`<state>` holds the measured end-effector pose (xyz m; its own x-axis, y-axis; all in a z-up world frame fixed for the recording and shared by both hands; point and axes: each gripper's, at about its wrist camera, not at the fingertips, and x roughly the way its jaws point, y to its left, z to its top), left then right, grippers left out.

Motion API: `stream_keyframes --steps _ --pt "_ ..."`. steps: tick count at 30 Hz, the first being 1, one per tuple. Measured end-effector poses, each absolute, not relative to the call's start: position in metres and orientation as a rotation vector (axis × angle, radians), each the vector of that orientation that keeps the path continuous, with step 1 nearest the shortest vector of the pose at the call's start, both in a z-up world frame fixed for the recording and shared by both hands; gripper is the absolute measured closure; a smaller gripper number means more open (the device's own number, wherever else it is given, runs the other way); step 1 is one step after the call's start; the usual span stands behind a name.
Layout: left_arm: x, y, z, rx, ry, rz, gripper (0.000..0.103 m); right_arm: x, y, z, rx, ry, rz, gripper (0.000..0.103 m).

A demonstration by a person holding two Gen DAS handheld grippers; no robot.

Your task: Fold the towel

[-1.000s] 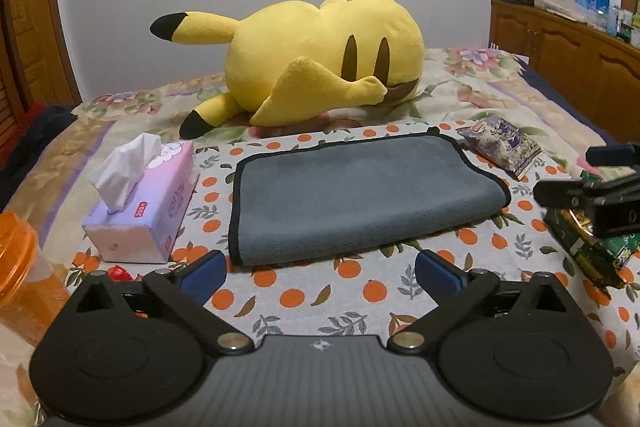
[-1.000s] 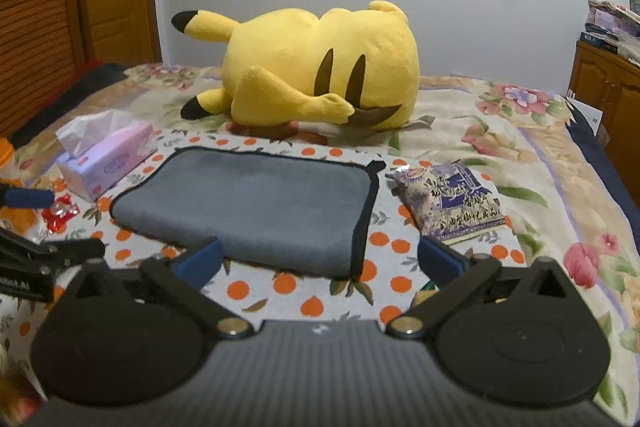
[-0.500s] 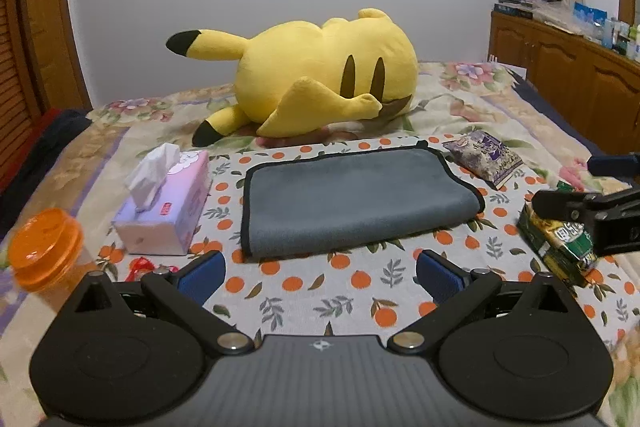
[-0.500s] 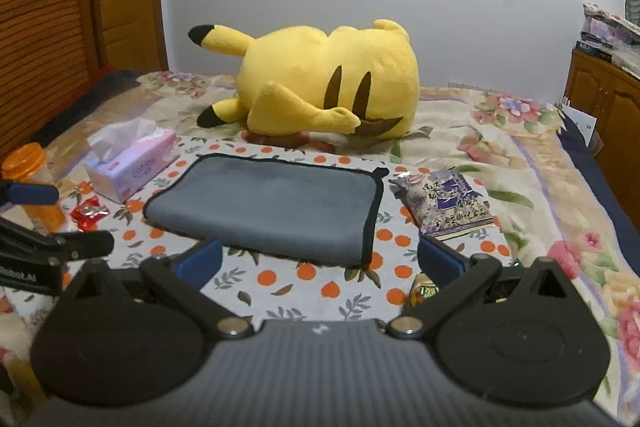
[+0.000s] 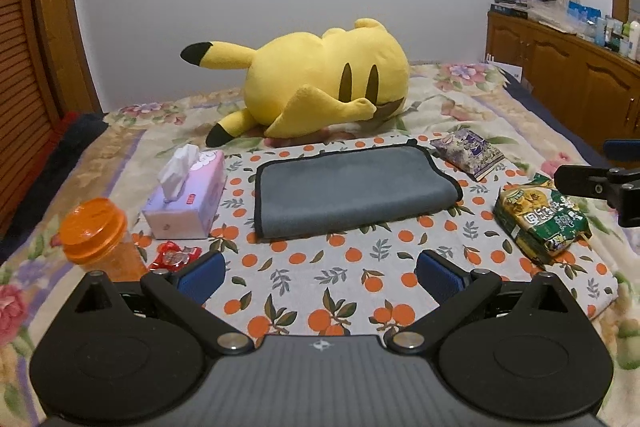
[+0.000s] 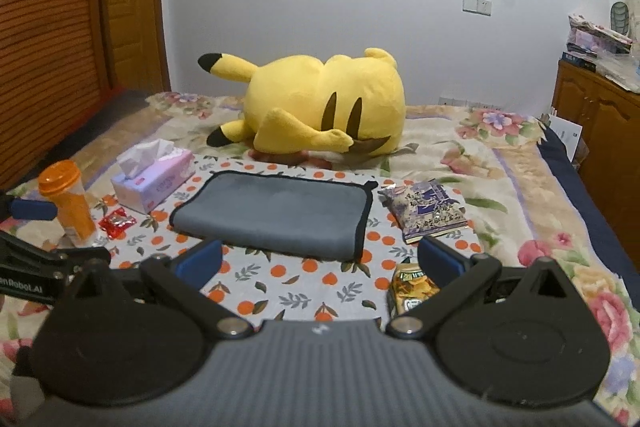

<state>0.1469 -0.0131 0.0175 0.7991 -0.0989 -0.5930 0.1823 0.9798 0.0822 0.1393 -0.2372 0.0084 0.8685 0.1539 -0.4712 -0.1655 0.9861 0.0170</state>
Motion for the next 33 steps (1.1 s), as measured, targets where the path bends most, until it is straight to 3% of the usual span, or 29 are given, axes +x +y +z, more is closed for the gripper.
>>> stream_keyframes --steps 11,33 --pt "0.109 -0.011 0.032 0.127 0.602 -0.168 0.0 0.11 -0.24 0.022 -0.002 0.461 0.161 0.0" --pt "0.055 -0.013 -0.003 0.127 0.652 -0.155 0.0 0.057 -0.238 -0.006 0.031 0.497 0.143 0.0"
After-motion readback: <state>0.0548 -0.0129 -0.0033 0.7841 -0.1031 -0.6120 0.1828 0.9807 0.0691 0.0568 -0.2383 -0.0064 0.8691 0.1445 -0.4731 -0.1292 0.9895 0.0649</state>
